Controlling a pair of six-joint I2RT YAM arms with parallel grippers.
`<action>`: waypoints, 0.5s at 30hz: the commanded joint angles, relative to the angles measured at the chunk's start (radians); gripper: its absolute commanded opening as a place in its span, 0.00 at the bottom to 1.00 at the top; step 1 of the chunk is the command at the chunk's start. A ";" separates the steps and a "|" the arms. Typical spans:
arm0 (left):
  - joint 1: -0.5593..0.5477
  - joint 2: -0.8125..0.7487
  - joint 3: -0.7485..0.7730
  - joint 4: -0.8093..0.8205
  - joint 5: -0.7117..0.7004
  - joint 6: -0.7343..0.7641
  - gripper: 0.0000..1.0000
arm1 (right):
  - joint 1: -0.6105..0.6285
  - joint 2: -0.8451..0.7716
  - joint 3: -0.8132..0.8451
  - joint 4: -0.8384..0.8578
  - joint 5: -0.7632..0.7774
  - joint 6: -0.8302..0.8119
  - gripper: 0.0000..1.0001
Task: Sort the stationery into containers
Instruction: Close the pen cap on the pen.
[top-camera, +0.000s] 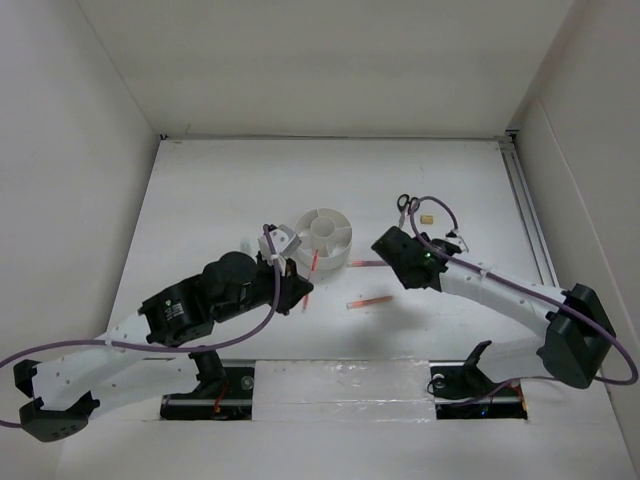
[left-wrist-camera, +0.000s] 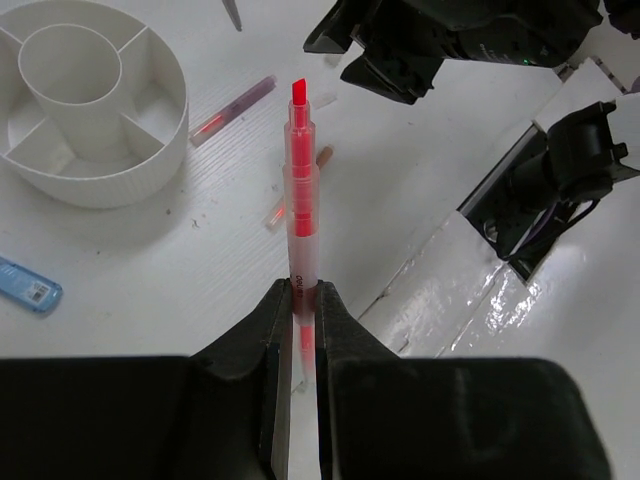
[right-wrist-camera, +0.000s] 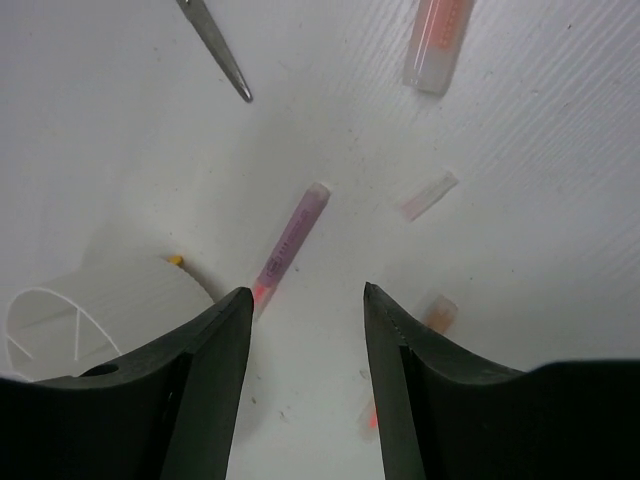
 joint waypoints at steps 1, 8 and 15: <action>-0.003 -0.041 -0.009 0.054 0.031 0.014 0.00 | -0.053 -0.044 0.010 -0.035 0.030 0.082 0.54; -0.003 -0.077 -0.018 0.063 0.062 0.023 0.00 | -0.107 -0.049 -0.041 -0.032 -0.033 0.152 0.61; -0.003 -0.077 -0.018 0.063 0.062 0.023 0.00 | -0.135 -0.010 -0.084 -0.049 -0.067 0.282 0.58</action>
